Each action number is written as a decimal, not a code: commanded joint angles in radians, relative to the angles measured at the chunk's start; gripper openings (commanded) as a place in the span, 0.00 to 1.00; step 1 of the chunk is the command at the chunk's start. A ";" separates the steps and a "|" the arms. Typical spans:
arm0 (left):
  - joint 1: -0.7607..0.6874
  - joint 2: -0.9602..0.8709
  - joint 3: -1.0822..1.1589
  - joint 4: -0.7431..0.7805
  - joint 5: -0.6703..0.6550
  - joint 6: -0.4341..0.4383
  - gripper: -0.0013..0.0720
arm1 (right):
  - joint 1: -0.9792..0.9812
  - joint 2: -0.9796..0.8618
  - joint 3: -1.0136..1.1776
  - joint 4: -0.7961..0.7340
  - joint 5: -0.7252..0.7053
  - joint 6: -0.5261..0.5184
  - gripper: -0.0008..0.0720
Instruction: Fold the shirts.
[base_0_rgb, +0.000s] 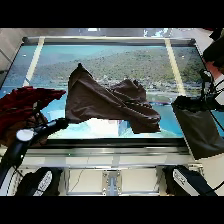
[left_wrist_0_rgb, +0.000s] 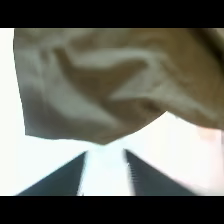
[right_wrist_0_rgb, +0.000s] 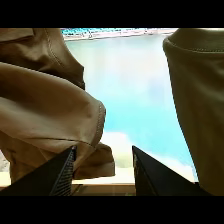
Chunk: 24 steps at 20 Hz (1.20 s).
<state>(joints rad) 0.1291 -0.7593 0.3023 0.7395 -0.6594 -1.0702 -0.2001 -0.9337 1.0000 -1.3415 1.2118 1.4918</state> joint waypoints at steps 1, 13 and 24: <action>0.016 -0.219 0.032 0.012 -0.050 -0.116 0.98 | 0.001 0.000 0.000 0.002 0.000 0.000 0.57; 0.086 -0.360 0.054 -0.341 0.021 -0.303 0.69 | 0.001 -0.001 0.000 0.002 -0.027 -0.001 0.57; 0.023 -0.445 0.058 -0.618 0.114 -0.140 0.03 | 0.000 -0.238 -0.061 0.116 0.042 -0.058 0.57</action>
<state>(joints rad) 0.1562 -1.1992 0.3588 0.1841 -0.5564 -1.2671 -0.2001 -1.0592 0.9653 -1.3037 1.2320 1.4754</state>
